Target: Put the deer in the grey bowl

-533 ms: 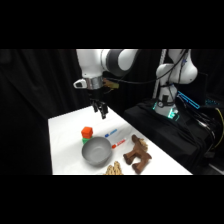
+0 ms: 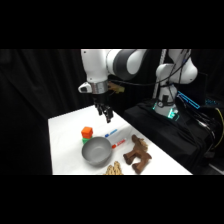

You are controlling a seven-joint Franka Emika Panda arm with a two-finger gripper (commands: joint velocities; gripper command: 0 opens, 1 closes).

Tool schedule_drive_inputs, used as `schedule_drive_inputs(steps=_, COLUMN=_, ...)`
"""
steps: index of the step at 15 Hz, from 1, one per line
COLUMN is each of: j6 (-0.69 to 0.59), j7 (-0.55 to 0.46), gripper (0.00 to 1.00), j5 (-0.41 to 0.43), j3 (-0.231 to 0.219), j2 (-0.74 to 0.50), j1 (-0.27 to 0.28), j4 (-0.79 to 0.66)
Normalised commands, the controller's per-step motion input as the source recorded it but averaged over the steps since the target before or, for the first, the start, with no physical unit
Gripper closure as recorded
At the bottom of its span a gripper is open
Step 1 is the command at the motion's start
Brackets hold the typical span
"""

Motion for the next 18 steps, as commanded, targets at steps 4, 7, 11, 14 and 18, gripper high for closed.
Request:
schedule_drive_inputs(steps=4, j6=0.17, j7=0.42, gripper=0.0, j5=-0.209, j3=0.111, j2=-0.22, j1=0.183, j4=-0.27)
schedule_drive_inputs(steps=7, j6=0.17, j7=0.33, gripper=0.0, j5=-0.166, j3=0.093, j2=-0.19, j1=0.138, j4=-0.26)
schedule_drive_inputs(steps=11, j6=0.26, j7=0.28, gripper=0.0, j5=-0.126, j3=0.072, j2=-0.13, j1=0.099, j4=-0.27)
schedule_drive_inputs(steps=14, j6=0.39, j7=0.28, gripper=0.0, j5=-0.17, j3=0.031, j2=-0.01, j1=0.073, j4=-0.23)
schedule_drive_inputs(steps=18, j6=0.44, j7=0.22, gripper=0.0, j5=-0.177, j3=-0.033, j2=0.19, j1=0.04, j4=-0.13)
